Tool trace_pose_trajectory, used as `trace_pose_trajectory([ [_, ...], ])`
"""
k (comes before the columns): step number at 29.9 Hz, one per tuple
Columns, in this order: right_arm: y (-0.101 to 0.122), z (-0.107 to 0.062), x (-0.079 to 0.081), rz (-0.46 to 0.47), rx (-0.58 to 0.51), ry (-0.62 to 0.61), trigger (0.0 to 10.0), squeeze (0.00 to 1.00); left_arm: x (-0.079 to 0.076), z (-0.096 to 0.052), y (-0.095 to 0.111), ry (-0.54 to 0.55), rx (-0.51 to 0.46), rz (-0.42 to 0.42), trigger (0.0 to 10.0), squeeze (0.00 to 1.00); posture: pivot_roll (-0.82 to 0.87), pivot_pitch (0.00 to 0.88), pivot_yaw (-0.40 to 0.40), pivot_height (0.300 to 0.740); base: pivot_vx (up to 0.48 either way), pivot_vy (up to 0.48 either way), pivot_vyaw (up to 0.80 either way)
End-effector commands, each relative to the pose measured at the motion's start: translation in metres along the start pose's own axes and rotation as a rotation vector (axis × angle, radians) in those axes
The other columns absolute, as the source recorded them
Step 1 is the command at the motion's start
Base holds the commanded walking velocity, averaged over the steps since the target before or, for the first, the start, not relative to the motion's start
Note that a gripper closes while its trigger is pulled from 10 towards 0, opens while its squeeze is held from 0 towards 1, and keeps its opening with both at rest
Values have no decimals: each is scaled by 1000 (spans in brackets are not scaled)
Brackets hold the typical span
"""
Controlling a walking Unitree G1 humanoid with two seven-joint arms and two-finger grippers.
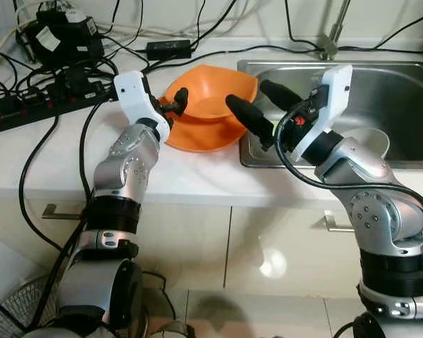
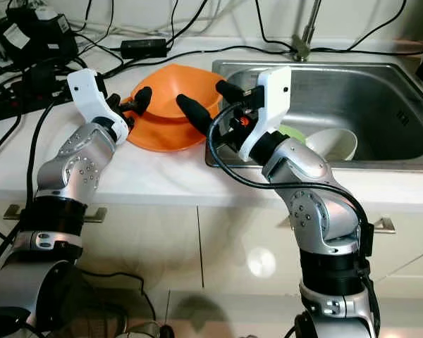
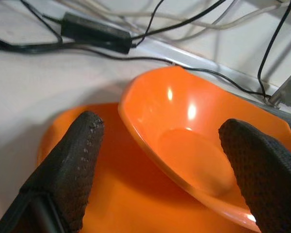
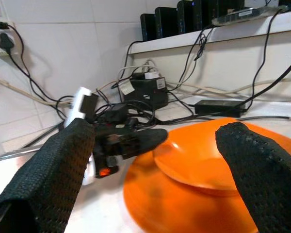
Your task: Kitchen organization
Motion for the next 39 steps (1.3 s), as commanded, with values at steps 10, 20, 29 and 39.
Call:
trace_pose_trajectory([
  [10, 1, -4, 8, 11, 18, -14, 10000, 0, -5, 11, -8, 18, 86, -126, 10000, 0, -18, 46, 90, 740, 0, 0, 0],
  [20, 0, -4, 10, 9, 31, -20, 10000, 0, -8, 17, -13, 15, 131, -211, 8706, 0, -20, 46, 88, 740, 0, 0, 0],
  [29, -2, -3, 11, -4, 43, -20, 10000, 0, -8, 20, -13, 24, 187, -343, 6667, 0, -17, 46, 89, 740, 0, 0, 0],
  [39, -3, -2, 12, -10, 49, -20, 10000, 0, 4, 21, -10, 55, 210, -416, 10000, 0, -16, 51, 87, 740, 0, 0, 0],
])
Point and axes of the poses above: a point about 5 cm out from each wrist's last joint towards the gripper, its own z axis pointing out of the wrist towards the gripper, its own y axis along the axis of the wrist's last joint, x = y × z, the point moved 5 cm from there along z, pointing out of the wrist towards the gripper, and after that the axes turned 7 degrees about z, right-handed, at the moved point
